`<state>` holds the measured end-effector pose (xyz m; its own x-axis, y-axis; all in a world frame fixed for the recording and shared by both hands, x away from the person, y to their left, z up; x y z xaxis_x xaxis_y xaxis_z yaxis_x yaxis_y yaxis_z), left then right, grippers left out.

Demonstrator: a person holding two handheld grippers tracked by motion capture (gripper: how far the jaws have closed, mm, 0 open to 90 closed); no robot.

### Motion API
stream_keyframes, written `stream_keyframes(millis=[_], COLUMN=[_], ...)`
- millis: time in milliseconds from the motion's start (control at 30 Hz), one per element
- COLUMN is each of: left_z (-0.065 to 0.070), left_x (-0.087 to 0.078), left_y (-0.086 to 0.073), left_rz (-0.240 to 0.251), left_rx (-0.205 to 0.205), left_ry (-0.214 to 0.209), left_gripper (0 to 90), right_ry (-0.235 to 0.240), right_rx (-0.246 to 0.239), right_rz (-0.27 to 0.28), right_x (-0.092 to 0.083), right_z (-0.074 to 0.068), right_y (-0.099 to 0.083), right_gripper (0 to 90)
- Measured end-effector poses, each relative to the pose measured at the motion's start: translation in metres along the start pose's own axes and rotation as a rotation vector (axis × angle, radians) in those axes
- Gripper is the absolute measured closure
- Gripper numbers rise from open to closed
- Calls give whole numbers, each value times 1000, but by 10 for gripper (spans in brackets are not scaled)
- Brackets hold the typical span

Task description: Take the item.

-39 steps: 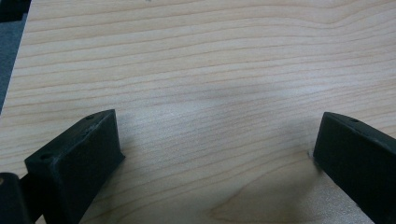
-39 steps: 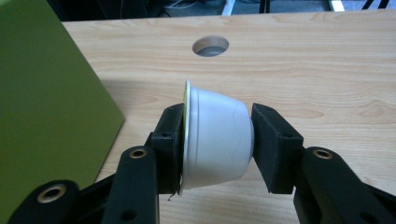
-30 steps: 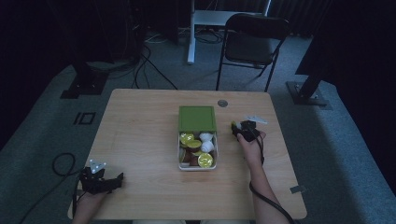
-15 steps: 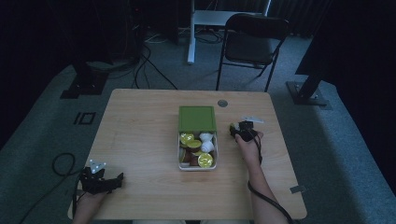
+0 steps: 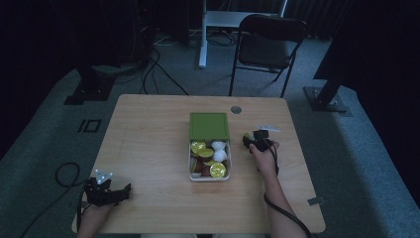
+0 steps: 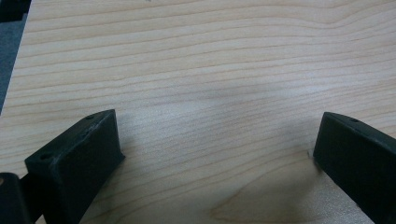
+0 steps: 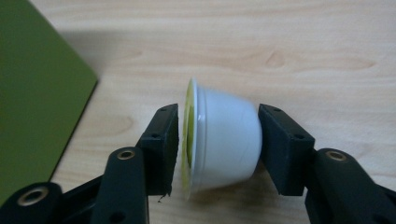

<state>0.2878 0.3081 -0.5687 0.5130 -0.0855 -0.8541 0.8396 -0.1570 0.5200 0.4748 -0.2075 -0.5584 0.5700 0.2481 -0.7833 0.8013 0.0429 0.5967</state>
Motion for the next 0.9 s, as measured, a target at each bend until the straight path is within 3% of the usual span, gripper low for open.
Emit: stream_keyframes(millis=[300,600,900], left_z=[0,0,0], left_x=[0,0,0], left_y=[0,0,0], left_rz=[0,0,0], left_rx=[0,0,0], left_ry=[0,0,0], left_gripper=[9,9,10], right_ry=[9,41,32], right_rx=[-4,19,-1], right_rz=[15,44,53], right_x=[-7,-21,-30], right_z=[3,16,27], right_y=[1,-13,-28], right_gripper=[381,302,300])
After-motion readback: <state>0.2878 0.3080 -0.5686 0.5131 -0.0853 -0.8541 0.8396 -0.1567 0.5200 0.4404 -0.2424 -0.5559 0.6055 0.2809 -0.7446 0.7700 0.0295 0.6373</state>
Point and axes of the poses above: each handheld gripper's, and its own axes: x roughly forward along the jaws, y roughly out of its top, z roughly to its right, the point moved 3 cm from there along x, roughly forward along the jaws, and after that the axes turned 12 degrees about -z, right-handed, at the moved point
